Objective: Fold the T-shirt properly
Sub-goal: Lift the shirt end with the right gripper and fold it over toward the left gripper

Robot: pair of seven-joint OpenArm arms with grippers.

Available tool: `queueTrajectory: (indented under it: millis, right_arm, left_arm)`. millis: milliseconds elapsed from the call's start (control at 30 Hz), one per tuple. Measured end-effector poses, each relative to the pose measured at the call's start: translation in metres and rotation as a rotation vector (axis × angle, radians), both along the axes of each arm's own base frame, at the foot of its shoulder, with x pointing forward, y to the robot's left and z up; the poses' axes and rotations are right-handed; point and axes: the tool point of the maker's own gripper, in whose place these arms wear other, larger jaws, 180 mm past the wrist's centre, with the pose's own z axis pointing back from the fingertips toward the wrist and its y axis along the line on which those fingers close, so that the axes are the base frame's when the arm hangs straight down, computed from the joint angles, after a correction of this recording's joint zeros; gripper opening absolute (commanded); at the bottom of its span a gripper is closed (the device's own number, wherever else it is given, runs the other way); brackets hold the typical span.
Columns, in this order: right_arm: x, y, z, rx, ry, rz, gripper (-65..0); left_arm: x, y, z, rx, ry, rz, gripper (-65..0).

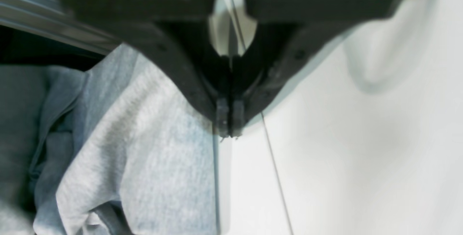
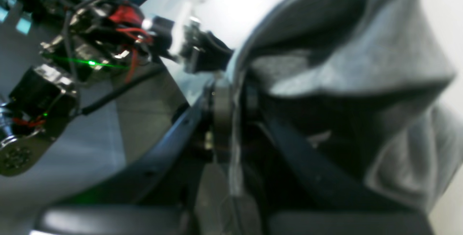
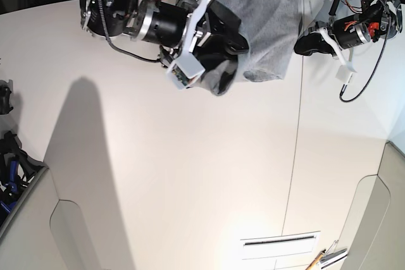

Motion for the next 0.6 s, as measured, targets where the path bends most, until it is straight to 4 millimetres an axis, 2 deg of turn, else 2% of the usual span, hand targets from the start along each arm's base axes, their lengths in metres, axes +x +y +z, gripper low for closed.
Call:
queueTrajectory:
  millis: [133,233,400,600]
  right_arm:
    - [0.005,0.016,0.005,-0.019,-0.085,0.003,-65.0]
    - [0.002,0.025,-0.002,-0.038,-0.093,0.019,-65.0]
    - [-0.004,0.040,-0.030,-0.073,-0.041,0.062,-65.0]
    - [0.006,0.060,-0.058,-0.087,-0.001,0.124,-65.0]
  left_arm:
    - [0.000,0.000,0.000,-0.001,0.000,0.000,-65.0]
    - [0.000,0.000,0.000,-0.001,0.000,0.000,-65.0]
    - [0.000,0.000,0.000,-0.001,-0.001,0.000,-65.0]
    - [0.000,0.000,0.000,-0.001,0.000,0.000,-65.0]
